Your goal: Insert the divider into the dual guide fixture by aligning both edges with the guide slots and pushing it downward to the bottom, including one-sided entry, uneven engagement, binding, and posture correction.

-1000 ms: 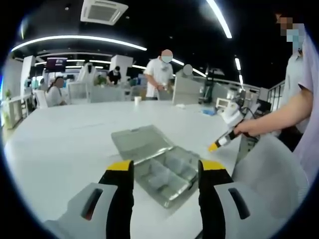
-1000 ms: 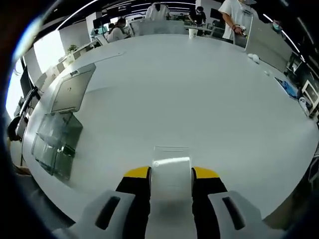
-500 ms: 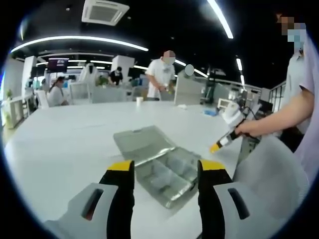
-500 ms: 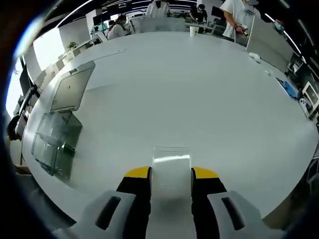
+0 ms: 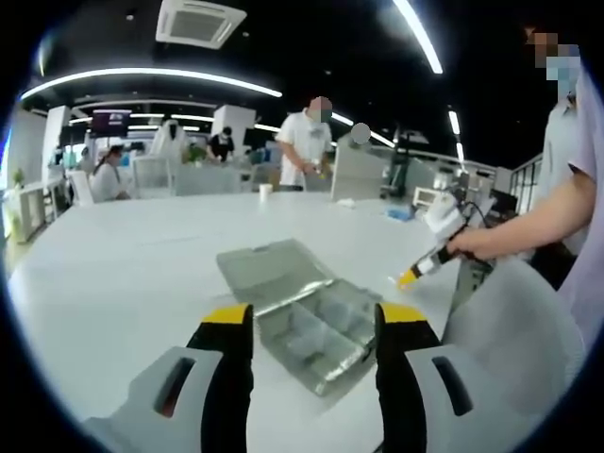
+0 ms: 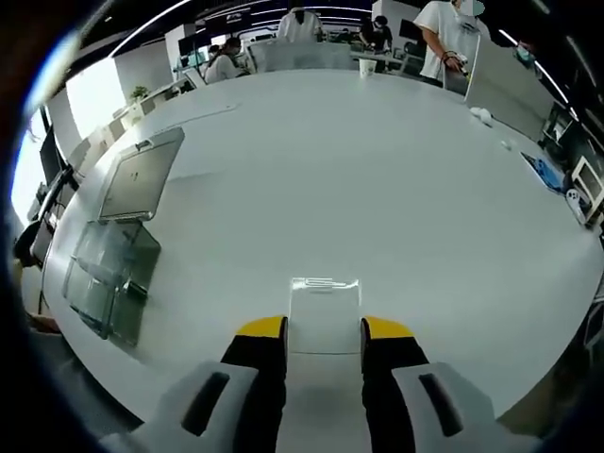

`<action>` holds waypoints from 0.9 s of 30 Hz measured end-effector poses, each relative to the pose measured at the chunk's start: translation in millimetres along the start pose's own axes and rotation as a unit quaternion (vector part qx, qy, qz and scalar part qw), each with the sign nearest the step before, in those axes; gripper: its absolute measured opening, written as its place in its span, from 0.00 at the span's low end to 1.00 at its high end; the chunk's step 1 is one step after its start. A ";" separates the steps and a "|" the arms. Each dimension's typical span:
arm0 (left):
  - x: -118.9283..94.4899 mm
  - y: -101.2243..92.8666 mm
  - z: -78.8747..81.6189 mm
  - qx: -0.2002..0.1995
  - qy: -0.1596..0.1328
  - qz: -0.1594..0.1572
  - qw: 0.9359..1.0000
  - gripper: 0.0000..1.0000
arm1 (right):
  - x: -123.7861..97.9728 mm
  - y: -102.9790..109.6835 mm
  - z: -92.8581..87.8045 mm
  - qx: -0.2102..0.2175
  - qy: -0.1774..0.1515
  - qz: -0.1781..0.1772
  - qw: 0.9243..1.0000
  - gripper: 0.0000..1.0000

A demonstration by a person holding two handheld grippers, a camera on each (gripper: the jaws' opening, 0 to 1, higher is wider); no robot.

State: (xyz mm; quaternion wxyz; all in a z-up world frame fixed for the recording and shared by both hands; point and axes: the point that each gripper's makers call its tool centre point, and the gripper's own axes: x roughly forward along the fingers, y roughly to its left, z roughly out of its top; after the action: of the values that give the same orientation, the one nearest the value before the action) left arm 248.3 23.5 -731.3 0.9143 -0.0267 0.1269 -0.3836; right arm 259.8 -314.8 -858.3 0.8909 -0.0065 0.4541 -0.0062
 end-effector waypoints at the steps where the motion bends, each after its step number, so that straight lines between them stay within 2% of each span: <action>1: 0.3 0.2 -0.3 0.001 0.002 0.000 1.000 0.50 | -0.5 -0.5 1.3 0.003 -0.002 0.002 1.000 0.26; 8: 3.2 0.5 0.3 -0.005 0.002 -0.004 1.000 0.50 | -10.8 0.3 11.9 0.002 -0.027 0.009 1.000 0.26; 27: 3.8 0.5 -0.4 -0.011 0.006 -0.006 1.000 0.51 | -41.5 21.6 38.6 -0.022 -0.106 0.037 0.993 0.26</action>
State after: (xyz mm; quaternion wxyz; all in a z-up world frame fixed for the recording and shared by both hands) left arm 251.1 21.1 -732.6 0.9107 -0.0354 0.1368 -0.3881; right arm 266.8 -292.3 -802.5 0.9333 -0.0098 0.3571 0.0373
